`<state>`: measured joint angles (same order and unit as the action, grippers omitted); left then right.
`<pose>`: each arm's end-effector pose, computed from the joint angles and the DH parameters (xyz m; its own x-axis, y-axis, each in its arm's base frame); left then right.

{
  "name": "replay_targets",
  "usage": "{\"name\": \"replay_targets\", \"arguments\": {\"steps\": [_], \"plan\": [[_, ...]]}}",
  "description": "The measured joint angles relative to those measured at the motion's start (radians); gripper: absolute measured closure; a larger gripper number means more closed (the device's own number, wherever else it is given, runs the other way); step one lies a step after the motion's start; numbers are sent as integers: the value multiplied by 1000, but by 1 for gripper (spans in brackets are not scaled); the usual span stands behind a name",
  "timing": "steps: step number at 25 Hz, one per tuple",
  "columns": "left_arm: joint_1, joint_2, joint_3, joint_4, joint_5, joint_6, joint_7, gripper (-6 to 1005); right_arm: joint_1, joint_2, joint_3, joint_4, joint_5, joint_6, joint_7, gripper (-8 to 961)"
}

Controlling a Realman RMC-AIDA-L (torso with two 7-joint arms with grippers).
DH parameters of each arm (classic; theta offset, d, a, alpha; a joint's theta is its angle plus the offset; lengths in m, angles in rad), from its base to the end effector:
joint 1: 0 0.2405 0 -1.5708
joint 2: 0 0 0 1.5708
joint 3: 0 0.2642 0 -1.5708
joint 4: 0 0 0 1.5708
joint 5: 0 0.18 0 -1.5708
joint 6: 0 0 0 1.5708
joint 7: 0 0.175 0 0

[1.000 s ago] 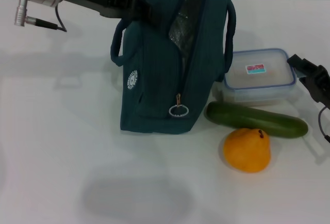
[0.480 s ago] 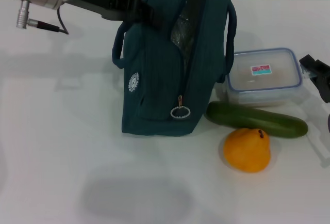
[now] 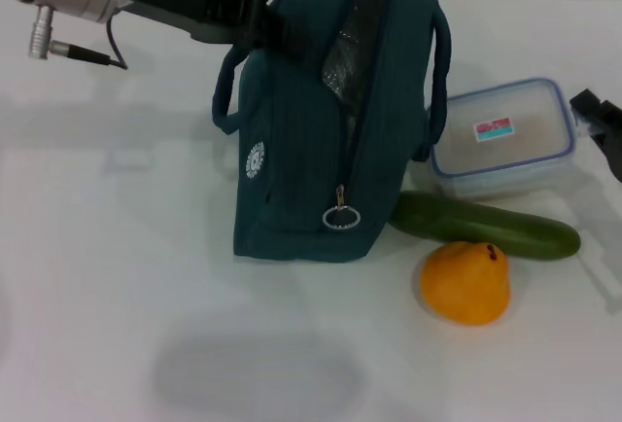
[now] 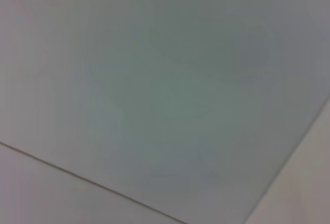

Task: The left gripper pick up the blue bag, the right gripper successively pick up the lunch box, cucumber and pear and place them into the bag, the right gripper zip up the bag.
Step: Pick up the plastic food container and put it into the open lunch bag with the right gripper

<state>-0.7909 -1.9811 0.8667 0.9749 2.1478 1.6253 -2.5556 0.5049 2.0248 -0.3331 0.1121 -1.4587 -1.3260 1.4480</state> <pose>-0.1527 0.3841 0.0151 0.4989 0.8215 0.2760 0.8505 -0.5253 0.0264 0.2838 0.3368 -0.0279 -0.2456 -0.4200 -0.8736 -0.9054 -0.2225 0.3615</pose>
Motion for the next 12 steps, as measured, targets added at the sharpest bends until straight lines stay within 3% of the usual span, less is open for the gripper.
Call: {"name": "replay_targets", "arguments": {"steps": [7,12], "plan": [[-7,22,0,1,-37,2,-2,957,-20,0,-1,-20,0,-72,-2,851],[-9,25,4,2,-39,3,0,957,-23,-2,-1,-22,0,-102,-2,849]]}}
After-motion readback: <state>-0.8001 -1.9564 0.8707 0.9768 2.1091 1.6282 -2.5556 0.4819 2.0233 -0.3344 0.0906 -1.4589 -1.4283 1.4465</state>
